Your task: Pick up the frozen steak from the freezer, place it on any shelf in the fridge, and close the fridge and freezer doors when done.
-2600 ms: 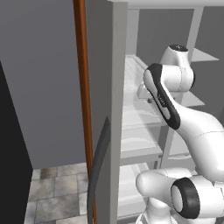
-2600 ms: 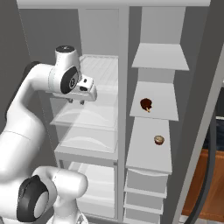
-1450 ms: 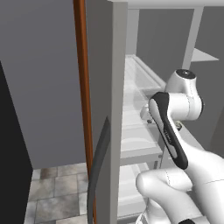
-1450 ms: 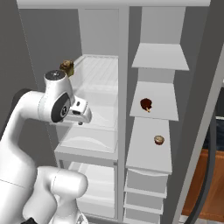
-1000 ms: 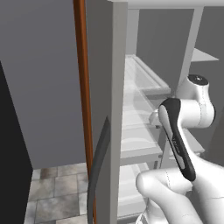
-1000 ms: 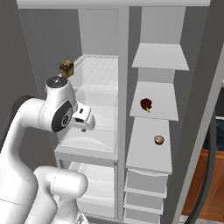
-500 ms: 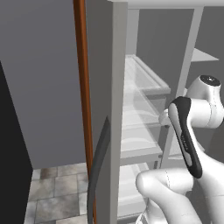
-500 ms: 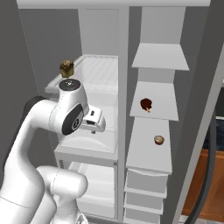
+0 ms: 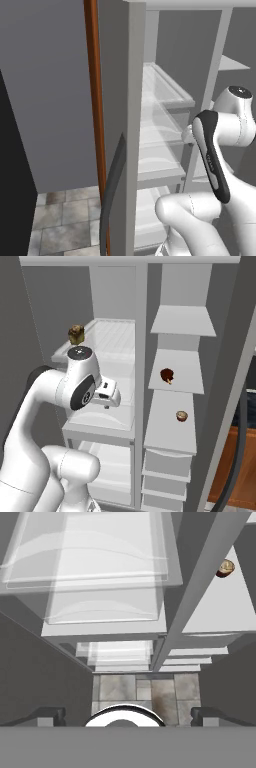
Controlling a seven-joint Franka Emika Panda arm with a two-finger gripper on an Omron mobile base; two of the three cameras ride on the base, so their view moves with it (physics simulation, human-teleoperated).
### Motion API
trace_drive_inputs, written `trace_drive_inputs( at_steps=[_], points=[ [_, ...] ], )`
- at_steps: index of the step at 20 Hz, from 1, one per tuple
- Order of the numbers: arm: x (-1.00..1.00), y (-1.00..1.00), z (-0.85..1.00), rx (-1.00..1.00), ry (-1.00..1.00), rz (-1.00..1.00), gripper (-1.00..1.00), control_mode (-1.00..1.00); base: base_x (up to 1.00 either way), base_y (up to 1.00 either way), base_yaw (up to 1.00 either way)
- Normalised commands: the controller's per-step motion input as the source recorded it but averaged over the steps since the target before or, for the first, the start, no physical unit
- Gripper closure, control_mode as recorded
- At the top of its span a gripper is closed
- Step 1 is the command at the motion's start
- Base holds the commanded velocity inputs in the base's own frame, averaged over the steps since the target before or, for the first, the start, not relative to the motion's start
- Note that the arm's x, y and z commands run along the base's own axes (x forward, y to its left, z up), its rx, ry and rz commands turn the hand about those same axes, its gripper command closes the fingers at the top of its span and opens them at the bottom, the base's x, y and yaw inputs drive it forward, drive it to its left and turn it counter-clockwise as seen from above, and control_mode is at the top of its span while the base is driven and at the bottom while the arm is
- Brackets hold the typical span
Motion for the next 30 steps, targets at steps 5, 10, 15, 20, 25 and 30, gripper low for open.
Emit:
trace_drive_inputs(
  at_steps=[5, 10, 15, 20, 25, 30],
  points=[
    [0.0, 0.0, 0.0, 0.0, 0.0, 0.0, -1.0, -1.0, 0.0, 0.0, 0.0],
    [0.0, -0.1, 0.0, 0.0, 0.0, 0.0, -1.0, 1.0, 0.0, -0.19, 0.0],
    [0.0, 0.0, 0.0, 0.0, 0.0, 0.0, -1.0, 1.0, 0.02, -0.58, 0.0],
    [0.0, 0.0, 0.0, 0.0, 0.0, 0.0, -1.0, 1.0, 0.25, -0.26, 0.0],
    [0.0, 0.0, 0.0, 0.0, 0.0, 0.0, -1.0, 1.0, 0.35, -0.33, 0.0],
    [0.0, 0.0, 0.0, 0.0, 0.0, 0.0, -1.0, 1.0, 0.34, -0.59, 0.0]
  ],
)
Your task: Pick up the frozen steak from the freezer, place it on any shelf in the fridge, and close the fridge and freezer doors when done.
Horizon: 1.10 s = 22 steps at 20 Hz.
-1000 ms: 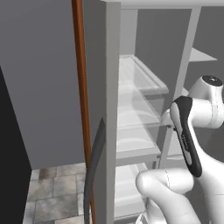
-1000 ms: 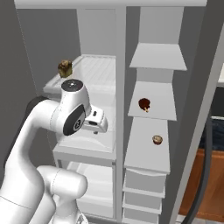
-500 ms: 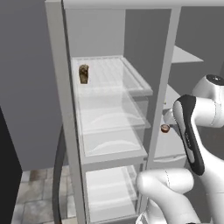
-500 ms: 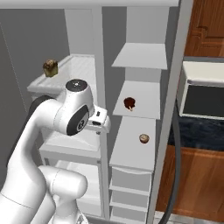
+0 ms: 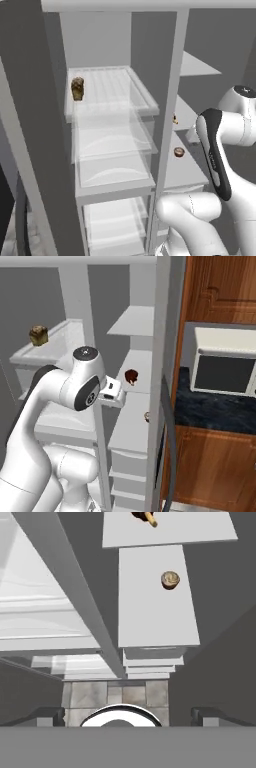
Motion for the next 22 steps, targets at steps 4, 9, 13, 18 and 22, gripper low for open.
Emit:
trace_drive_inputs(
  at_steps=[4, 9, 13, 18, 22],
  points=[
    [0.0, 0.0, 0.0, 0.0, 0.0, 0.0, -1.0, 1.0, 0.38, -0.48, 0.0],
    [0.0, 0.0, 0.0, 0.0, 0.0, 0.0, -1.0, 1.0, 0.33, -0.46, 0.0],
    [0.0, 0.0, 0.0, 0.0, 0.0, 0.0, -1.0, 1.0, 0.18, -0.52, 0.0],
    [0.37, -0.15, 0.02, 0.0, -0.02, 0.01, -1.0, -1.0, 0.0, 0.0, 0.0],
    [0.68, 0.01, -0.15, -0.01, -0.16, 0.01, -1.0, -1.0, 0.0, 0.0, 0.0]
  ],
)
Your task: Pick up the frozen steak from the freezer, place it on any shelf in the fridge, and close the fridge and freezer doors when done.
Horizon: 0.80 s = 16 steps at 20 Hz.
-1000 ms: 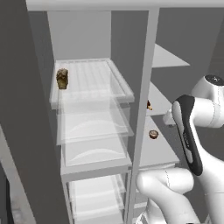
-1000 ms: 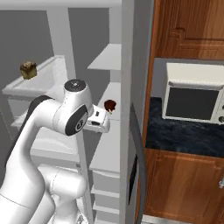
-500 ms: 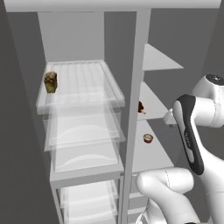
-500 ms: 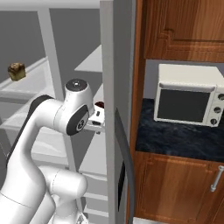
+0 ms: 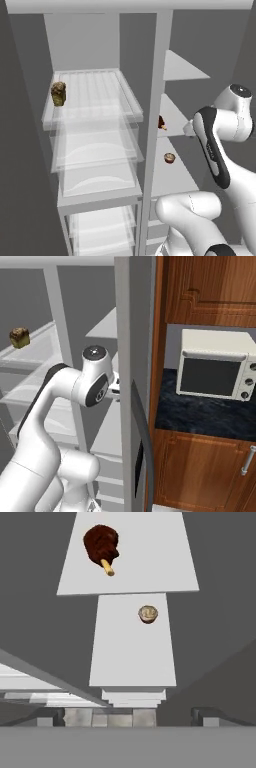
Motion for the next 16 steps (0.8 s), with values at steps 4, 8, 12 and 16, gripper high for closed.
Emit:
trace_drive_inputs(
  at_steps=[4, 8, 12, 16],
  points=[
    [0.63, 0.01, -0.23, 0.01, -0.19, 0.0, -1.0, -1.0, 0.0, 0.0, 0.0],
    [0.71, 0.0, -0.16, 0.13, -0.16, 0.0, -1.0, -1.0, 0.0, 0.0, 0.0],
    [0.69, 0.07, -0.02, 0.14, -0.04, 0.0, -1.0, -1.0, 0.0, 0.0, 0.0],
    [0.5, 0.0, -0.01, 0.02, 0.0, 0.05, -1.0, -1.0, 0.0, 0.0, 0.0]
  ],
)
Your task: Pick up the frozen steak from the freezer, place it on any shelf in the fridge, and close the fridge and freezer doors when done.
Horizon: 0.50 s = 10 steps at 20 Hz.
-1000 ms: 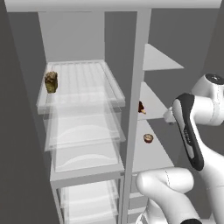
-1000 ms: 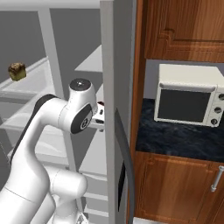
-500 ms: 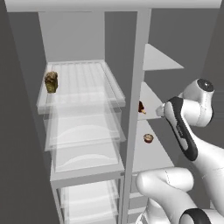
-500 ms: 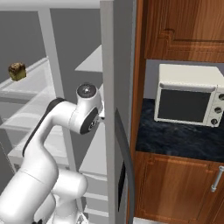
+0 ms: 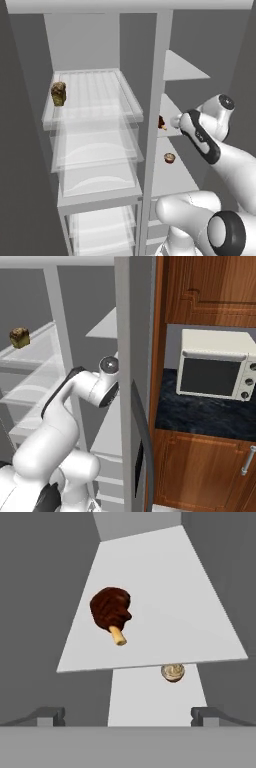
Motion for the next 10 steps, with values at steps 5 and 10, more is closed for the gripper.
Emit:
trace_drive_inputs(
  at_steps=[5, 10],
  points=[
    [0.48, 0.03, -0.04, -0.01, 0.01, 0.08, -1.0, -1.0, 0.0, 0.0, 0.0],
    [0.49, 0.17, -0.35, -0.05, 0.0, 0.11, -1.0, -1.0, 0.0, 0.0, 0.0]
  ],
)
